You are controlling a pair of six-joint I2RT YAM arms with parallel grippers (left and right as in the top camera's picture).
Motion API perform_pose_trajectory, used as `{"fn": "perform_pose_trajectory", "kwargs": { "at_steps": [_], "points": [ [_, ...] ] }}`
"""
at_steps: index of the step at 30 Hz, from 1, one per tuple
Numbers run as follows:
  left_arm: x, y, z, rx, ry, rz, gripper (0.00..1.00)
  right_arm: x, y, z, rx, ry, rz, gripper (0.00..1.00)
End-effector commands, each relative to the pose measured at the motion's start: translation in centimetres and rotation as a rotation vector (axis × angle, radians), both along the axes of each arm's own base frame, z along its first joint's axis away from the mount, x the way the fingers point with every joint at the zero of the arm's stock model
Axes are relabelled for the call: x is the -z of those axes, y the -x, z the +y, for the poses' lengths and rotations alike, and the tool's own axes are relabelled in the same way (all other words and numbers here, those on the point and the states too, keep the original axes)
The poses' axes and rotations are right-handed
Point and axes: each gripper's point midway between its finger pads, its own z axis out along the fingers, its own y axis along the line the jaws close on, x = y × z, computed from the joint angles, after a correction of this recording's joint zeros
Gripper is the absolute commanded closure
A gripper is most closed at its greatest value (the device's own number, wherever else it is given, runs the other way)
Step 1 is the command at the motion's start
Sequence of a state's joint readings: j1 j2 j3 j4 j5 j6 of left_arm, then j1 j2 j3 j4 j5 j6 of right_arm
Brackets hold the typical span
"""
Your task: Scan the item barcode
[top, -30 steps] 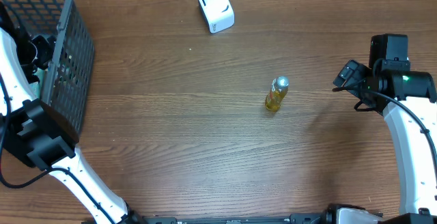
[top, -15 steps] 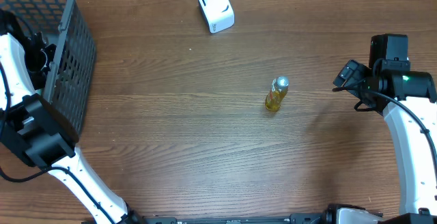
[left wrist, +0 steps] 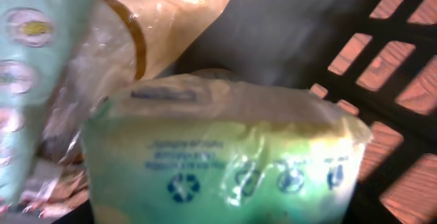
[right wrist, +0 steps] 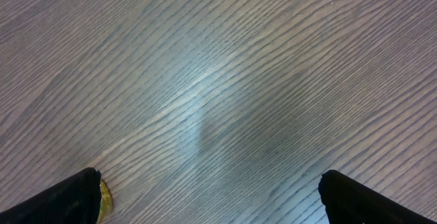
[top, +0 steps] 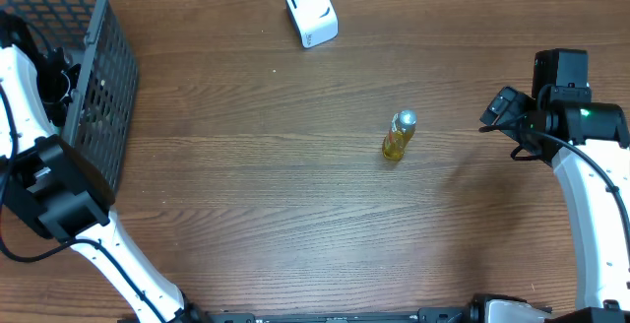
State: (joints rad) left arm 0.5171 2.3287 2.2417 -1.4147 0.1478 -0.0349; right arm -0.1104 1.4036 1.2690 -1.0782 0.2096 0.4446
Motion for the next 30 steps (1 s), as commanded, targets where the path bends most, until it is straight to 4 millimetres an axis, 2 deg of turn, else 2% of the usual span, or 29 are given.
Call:
{"fn": "perform_pose_trajectory", "kwargs": {
  "at_steps": [1, 5, 11, 15, 16, 18, 21, 24, 28, 30],
  "points": [
    [-5.1, -1.4, 1.5, -0.073, -0.097, -0.096, 0.58, -0.4, -0.3, -0.2, 0.011, 0.004, -0.013, 0.0],
    [-11.0, -1.2, 2.2, -0.167, -0.172, -0.19, 0.59, -0.4, -0.3, -0.2, 0.011, 0.004, -0.013, 0.0],
    [-20.0, -0.2, 1.3, -0.251, -0.226, -0.393, 0.59, -0.4, -0.3, -0.2, 0.011, 0.004, -0.013, 0.0],
    [-24.7, 1.3, -0.5, -0.258, -0.213, -0.51, 0.6, -0.4, -0.3, -0.2, 0.011, 0.004, -0.013, 0.0],
    [-26.7, 1.9, -1.6, -0.244, -0.192, -0.568, 0.61, -0.4, -0.3, -0.2, 0.011, 0.004, -0.013, 0.0],
    [-28.7, 2.7, -3.3, -0.218, -0.153, -0.625, 0.61, -0.4, -0.3, -0.2, 0.011, 0.004, -0.013, 0.0],
    [-31.2, 4.2, -6.2, -0.168, -0.096, -0.69, 0.62, -0.4, -0.3, -0.2, 0.011, 0.004, -0.013, 0.0],
    [-32.5, 5.4, -8.9, -0.12, -0.077, -0.71, 0.61, -0.4, -0.3, -0.2, 0.011, 0.004, -0.013, 0.0],
    [-32.6, 6.4, -13.4, -0.005, -0.059, -0.68, 0.61, -0.4, -0.3, -0.2, 0.011, 0.004, -0.013, 0.0],
    [-32.2, 6.1, -15.4, 0.065, -0.064, -0.667, 0.61, -0.4, -0.3, -0.2, 0.011, 0.004, -0.013, 0.0]
  ]
}}
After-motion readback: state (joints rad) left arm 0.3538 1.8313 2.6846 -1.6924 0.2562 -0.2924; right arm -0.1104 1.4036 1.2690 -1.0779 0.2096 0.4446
